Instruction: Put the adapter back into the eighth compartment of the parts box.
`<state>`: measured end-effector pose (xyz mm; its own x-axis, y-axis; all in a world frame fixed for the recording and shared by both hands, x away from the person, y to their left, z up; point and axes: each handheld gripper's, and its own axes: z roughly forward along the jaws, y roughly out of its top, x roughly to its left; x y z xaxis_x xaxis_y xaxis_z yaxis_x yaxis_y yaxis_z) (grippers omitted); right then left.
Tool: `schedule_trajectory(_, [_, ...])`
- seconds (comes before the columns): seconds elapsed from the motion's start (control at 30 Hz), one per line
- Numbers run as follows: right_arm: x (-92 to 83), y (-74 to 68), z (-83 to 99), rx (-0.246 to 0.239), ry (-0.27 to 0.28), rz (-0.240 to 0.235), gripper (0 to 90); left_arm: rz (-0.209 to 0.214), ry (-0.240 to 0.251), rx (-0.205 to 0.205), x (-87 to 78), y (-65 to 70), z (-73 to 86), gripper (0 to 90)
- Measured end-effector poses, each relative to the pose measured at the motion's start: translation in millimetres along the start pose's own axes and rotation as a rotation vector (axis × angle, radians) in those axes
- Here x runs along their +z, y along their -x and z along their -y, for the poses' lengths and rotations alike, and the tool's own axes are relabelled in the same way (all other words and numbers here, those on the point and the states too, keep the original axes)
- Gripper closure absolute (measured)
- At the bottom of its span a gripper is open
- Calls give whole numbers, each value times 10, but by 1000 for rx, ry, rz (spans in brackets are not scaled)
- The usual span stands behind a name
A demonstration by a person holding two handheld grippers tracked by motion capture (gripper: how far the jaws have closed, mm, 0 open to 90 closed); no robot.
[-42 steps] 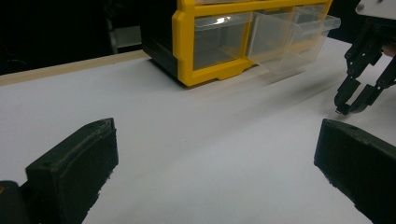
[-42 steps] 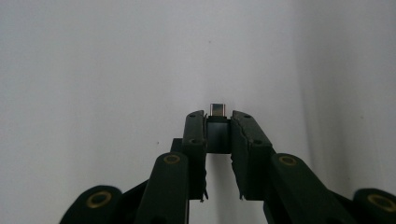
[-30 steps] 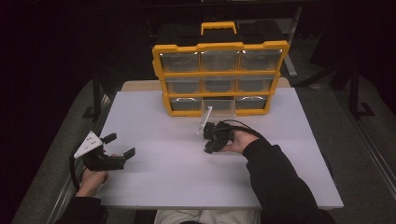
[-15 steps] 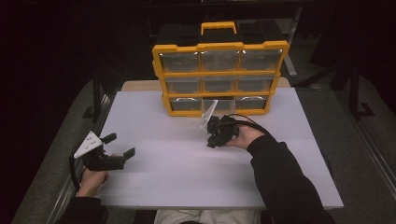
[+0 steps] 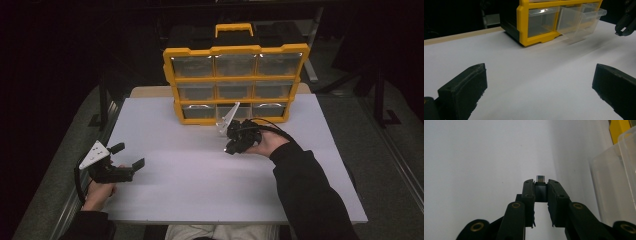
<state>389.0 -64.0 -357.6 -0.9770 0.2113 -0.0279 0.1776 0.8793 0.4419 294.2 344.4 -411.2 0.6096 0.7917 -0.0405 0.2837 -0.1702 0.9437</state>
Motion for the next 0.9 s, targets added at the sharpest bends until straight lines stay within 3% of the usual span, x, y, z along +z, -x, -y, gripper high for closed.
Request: schedule_trajectory(0.9, [-380,77,50,14,49,73,750,-1,-1,-2,1,0,2,0])
